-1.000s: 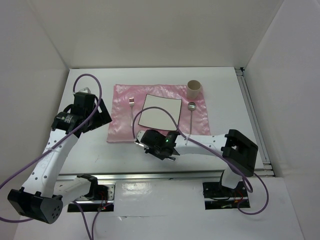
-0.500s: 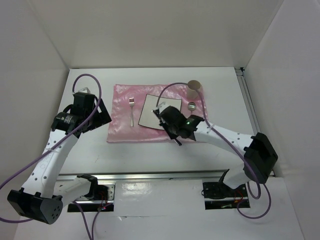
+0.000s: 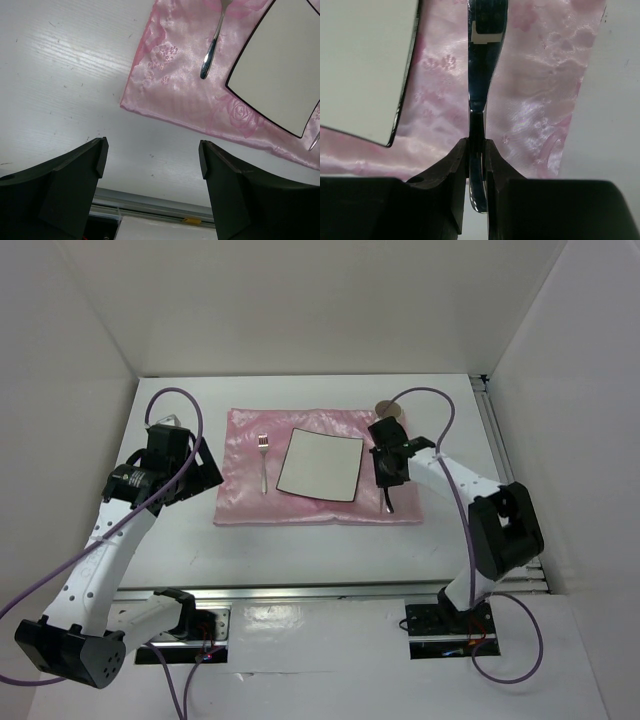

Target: Set the dinner table for one person

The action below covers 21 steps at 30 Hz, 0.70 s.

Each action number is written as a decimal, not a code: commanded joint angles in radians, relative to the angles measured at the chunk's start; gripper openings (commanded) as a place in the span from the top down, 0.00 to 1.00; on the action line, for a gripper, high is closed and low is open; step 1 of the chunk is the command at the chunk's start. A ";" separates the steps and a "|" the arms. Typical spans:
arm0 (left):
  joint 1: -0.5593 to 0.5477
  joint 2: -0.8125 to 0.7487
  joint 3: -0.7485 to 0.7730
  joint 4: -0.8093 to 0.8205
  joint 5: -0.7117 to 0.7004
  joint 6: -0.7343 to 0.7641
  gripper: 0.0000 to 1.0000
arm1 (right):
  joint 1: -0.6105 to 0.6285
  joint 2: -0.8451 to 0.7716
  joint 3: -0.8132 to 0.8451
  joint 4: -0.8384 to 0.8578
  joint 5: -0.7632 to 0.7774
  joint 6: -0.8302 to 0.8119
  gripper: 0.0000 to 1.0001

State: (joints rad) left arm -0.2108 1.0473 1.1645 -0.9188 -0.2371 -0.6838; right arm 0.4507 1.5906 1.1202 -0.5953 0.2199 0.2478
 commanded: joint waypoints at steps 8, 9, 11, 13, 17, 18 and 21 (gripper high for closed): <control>0.005 -0.004 -0.002 0.020 -0.005 0.017 0.08 | -0.087 0.146 0.084 0.021 0.015 0.030 1.00; 0.005 -0.004 -0.002 0.020 -0.005 0.017 0.08 | -0.096 0.160 0.084 0.022 0.025 0.030 1.00; 0.005 -0.004 -0.002 0.020 -0.005 0.017 0.08 | -0.096 0.170 0.084 0.022 0.042 0.042 0.97; 0.005 -0.004 -0.002 0.020 -0.005 0.017 0.08 | -0.106 0.180 0.093 0.031 0.042 0.051 0.88; 0.005 -0.004 -0.002 0.020 -0.014 0.017 0.08 | -0.115 0.180 0.093 0.031 0.053 0.061 0.51; 0.005 -0.004 -0.002 0.020 -0.014 0.017 0.08 | -0.115 0.180 0.093 0.031 0.053 0.061 0.41; 0.005 -0.004 -0.002 0.020 -0.005 0.017 0.08 | -0.115 0.135 0.093 0.011 0.062 0.061 0.26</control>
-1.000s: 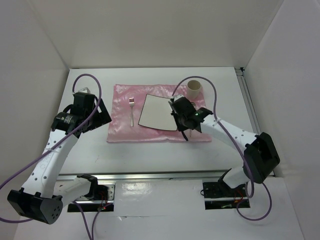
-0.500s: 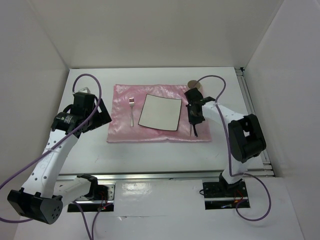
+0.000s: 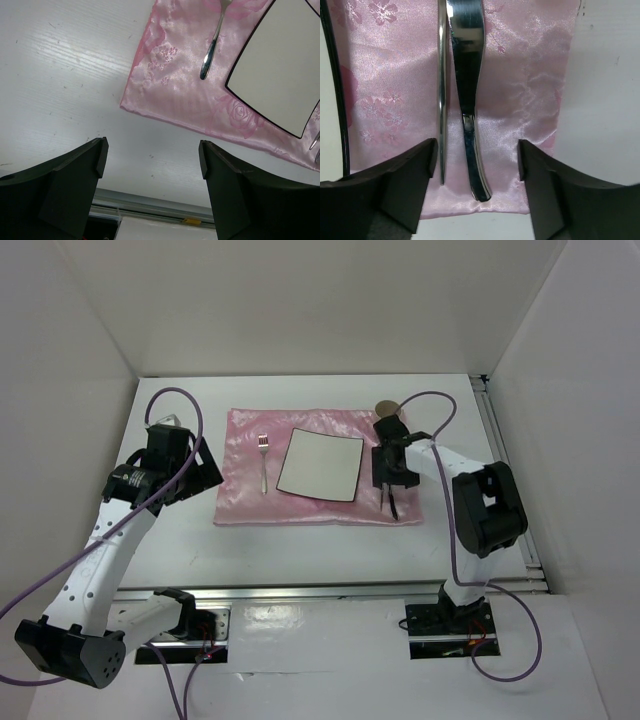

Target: Set the dinner table for one person

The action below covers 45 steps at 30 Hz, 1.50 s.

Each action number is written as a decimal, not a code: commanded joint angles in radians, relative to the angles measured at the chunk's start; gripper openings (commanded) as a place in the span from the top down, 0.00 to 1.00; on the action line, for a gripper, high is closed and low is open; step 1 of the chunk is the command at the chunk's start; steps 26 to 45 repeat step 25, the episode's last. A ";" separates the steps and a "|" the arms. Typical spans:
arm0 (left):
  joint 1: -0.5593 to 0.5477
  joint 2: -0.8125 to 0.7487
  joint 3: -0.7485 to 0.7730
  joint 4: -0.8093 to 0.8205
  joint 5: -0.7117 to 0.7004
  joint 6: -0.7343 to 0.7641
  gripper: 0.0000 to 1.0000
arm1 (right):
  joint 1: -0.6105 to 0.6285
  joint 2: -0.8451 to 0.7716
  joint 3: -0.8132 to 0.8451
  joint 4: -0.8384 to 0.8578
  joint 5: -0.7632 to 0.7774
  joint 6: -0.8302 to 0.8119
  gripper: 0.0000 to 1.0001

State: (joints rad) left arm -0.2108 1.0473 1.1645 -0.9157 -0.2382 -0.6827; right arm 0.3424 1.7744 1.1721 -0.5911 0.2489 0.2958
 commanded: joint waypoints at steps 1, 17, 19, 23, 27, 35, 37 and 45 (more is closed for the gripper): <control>0.005 -0.004 -0.002 0.017 -0.004 0.015 0.08 | -0.016 -0.059 0.050 0.007 0.033 0.012 0.22; 0.005 0.034 0.026 0.044 0.045 0.024 0.08 | -0.450 -0.365 0.032 -0.065 -0.201 0.175 0.00; 0.005 0.046 0.035 0.044 0.045 0.025 0.08 | -0.488 -0.374 0.023 -0.065 -0.217 0.175 0.00; 0.005 0.056 0.044 0.044 0.045 0.034 0.08 | -0.497 -0.395 0.000 -0.055 -0.226 0.158 0.01; 0.005 0.056 0.032 0.044 0.045 0.034 0.08 | -0.497 -0.409 -0.014 -0.046 -0.250 0.144 0.01; 0.005 0.056 0.032 0.044 0.045 0.034 0.08 | -0.497 -0.409 -0.014 -0.046 -0.250 0.144 0.01; 0.005 0.056 0.032 0.044 0.045 0.034 0.08 | -0.497 -0.409 -0.014 -0.046 -0.250 0.144 0.01; 0.005 0.056 0.032 0.044 0.045 0.034 0.08 | -0.497 -0.409 -0.014 -0.046 -0.250 0.144 0.01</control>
